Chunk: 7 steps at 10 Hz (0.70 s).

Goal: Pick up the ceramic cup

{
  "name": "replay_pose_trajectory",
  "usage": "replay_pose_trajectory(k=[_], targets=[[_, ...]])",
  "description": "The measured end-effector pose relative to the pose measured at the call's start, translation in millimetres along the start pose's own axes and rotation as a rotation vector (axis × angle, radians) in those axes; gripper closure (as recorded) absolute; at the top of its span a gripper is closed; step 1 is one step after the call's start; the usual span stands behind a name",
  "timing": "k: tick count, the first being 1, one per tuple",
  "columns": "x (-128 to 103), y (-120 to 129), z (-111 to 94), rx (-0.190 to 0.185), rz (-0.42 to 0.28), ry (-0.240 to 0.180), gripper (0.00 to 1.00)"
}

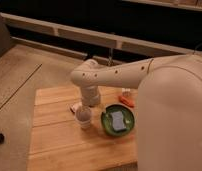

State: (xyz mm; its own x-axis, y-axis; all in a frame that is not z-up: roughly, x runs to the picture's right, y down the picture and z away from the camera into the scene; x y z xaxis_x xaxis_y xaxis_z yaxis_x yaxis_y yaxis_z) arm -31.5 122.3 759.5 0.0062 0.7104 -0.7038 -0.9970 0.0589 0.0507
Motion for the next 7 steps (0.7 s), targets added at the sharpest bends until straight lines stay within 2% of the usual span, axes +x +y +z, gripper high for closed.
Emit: replay_pose_trajectory(k=[2, 5, 7], targets=[[-2, 6, 13, 0.0, -0.011, 0.037, 0.35], [-8, 28, 32, -0.028, -0.027, 0.076, 0.36], [-10, 42, 40, -0.052, -0.058, 0.092, 0.5]])
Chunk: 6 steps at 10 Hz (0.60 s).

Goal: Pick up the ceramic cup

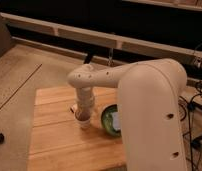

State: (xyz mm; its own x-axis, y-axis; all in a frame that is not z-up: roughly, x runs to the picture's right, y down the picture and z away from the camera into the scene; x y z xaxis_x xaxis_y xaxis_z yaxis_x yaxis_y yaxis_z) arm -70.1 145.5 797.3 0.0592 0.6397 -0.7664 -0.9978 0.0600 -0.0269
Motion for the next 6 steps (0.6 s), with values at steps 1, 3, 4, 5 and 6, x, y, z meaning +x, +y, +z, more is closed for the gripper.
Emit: replay_pose_trajectory(k=[1, 3, 4, 5, 6], targets=[[-2, 5, 1, -0.008, -0.015, 0.002, 0.62], [-4, 11, -3, -0.022, -0.029, -0.007, 0.82], [-5, 13, -7, -0.029, -0.031, -0.016, 0.91], [-6, 16, -16, -0.031, -0.037, -0.035, 0.98], [-8, 19, -27, -0.031, -0.037, -0.059, 1.0]])
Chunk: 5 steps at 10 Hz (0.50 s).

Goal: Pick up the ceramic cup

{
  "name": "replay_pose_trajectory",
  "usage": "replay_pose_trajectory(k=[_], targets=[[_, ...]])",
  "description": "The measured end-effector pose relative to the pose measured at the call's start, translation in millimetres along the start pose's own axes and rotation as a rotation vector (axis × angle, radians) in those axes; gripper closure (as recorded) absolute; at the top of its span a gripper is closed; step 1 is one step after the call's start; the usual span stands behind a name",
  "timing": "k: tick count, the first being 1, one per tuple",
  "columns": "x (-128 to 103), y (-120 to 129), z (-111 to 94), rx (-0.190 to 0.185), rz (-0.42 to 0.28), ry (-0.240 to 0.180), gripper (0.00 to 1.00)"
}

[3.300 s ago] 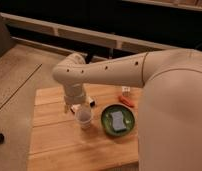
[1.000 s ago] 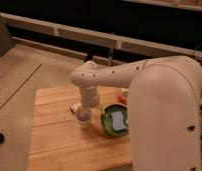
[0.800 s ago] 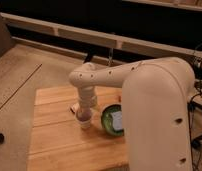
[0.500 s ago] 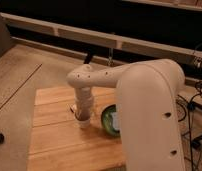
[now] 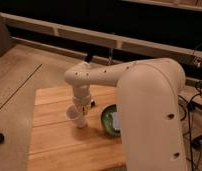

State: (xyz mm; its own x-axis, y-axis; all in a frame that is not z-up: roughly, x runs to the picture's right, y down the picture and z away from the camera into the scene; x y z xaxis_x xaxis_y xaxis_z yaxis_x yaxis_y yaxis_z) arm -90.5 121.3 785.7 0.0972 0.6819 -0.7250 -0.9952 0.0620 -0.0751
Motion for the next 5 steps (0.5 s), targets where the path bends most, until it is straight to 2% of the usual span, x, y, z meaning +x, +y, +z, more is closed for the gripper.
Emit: replay_pose_trajectory(k=[1, 4, 5], targets=[[-3, 5, -14, -0.003, -0.001, -0.033, 1.0], [-18, 26, -81, -0.002, -0.033, -0.198, 1.0], [-19, 31, -91, -0.005, -0.04, -0.222, 1.0]])
